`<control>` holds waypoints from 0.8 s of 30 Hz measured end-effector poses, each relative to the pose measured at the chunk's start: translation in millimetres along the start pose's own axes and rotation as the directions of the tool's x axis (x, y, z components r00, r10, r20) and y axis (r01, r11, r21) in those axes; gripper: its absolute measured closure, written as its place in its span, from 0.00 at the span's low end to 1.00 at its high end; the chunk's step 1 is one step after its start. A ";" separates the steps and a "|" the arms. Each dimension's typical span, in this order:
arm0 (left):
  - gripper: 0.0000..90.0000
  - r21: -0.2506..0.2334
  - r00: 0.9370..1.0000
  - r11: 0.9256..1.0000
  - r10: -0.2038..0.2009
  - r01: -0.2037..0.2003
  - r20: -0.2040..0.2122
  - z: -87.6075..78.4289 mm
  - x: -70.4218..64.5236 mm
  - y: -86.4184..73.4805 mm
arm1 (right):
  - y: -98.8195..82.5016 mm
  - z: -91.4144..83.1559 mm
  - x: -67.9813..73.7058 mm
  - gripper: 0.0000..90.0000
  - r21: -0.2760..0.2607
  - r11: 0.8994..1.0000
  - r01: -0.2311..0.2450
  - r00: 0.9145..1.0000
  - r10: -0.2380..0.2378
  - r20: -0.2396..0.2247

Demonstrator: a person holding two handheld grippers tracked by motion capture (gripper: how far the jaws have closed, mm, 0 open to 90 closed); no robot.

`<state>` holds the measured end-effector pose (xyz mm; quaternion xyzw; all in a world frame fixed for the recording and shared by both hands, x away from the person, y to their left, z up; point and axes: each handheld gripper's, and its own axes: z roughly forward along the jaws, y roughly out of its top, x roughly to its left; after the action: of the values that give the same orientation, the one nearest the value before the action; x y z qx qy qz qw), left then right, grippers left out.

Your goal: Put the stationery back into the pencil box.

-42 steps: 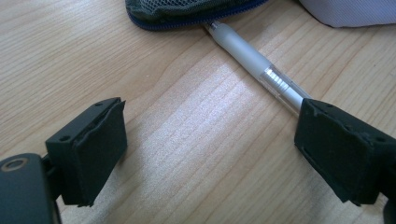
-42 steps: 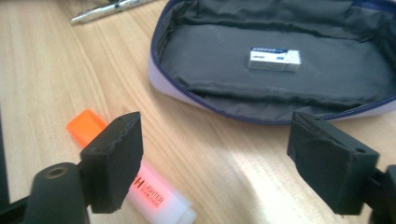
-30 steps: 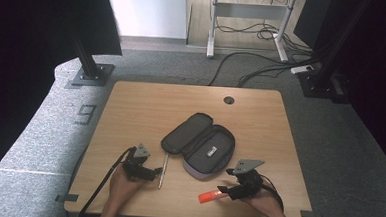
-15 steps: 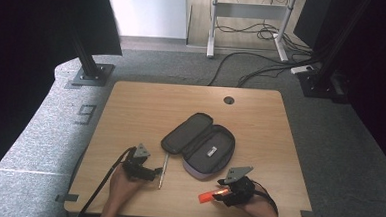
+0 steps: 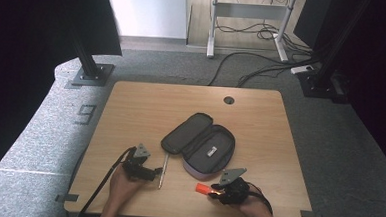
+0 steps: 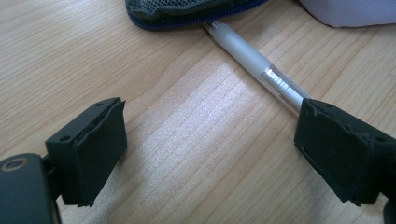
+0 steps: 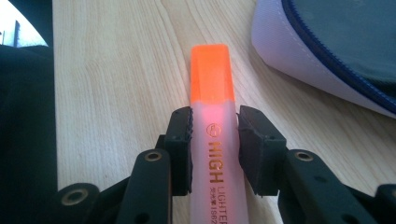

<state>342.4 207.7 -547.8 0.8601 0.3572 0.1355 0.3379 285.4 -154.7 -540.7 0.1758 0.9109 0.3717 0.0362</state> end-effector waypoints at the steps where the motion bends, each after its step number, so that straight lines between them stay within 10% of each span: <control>1: 0.10 0.000 1.000 1.000 0.000 0.000 0.000 0.0 0.0 0.0 | 0.8 0.7 1.0 0.72 0.001 1.000 -0.006 1.000 0.006 0.004; 24: 0.10 0.000 1.000 1.000 -0.001 0.001 0.000 0.0 0.0 0.0 | 16.5 -8.2 9.4 0.73 -0.007 1.000 0.019 1.000 -0.020 -0.013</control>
<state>342.4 207.7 -547.8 0.8600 0.3575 0.1354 0.3380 279.8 -145.9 -522.8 0.1644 0.9114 0.3757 0.0345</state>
